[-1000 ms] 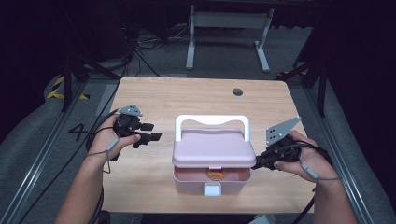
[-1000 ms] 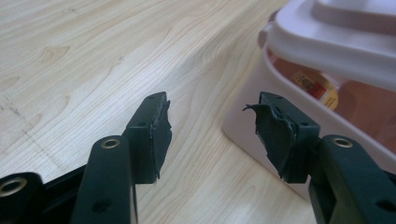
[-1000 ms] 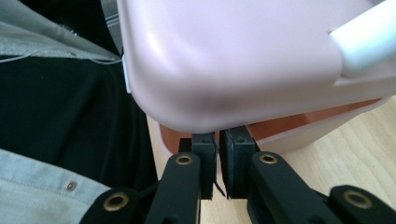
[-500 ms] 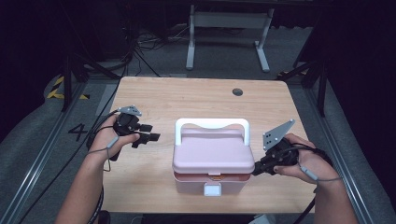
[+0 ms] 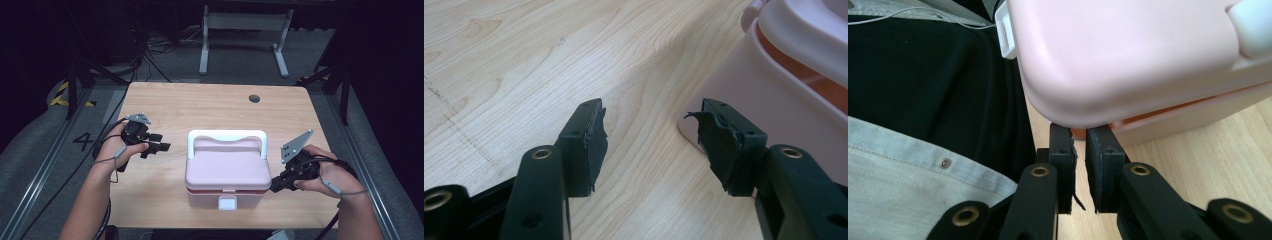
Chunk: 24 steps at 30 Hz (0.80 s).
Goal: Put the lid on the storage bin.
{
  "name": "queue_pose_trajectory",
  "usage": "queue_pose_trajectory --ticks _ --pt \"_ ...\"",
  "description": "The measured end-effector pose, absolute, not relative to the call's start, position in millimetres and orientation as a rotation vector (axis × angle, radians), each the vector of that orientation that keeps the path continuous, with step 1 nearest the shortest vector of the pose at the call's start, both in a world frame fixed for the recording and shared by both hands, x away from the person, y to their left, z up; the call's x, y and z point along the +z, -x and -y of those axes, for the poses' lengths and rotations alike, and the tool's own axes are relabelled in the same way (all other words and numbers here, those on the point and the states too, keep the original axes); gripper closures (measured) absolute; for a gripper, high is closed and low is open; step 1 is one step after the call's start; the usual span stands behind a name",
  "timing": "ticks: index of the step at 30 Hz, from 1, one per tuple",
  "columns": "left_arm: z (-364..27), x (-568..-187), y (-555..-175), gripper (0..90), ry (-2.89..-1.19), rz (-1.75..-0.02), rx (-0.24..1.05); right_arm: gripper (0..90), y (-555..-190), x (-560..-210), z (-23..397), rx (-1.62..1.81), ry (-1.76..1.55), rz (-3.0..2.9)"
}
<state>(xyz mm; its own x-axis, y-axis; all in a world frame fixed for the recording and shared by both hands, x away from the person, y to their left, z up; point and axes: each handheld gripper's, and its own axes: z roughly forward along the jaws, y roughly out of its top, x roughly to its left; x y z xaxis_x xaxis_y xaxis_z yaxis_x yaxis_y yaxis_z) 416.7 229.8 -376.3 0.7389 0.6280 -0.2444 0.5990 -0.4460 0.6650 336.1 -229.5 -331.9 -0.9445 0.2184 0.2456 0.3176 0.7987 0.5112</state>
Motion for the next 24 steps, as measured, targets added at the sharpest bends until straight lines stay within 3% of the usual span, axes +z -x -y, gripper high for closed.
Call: queue_pose_trajectory --ticks 13,24 --pt "-236.0 -377.8 -413.9 44.6 -2.145 -0.947 0.057 77.0 -337.2 -329.0 234.4 -0.851 0.438 2.803" --pt "-251.1 -379.3 -408.2 38.2 -2.128 -0.993 0.126 58.9 -349.2 -316.9 244.7 -1.138 0.505 2.819"
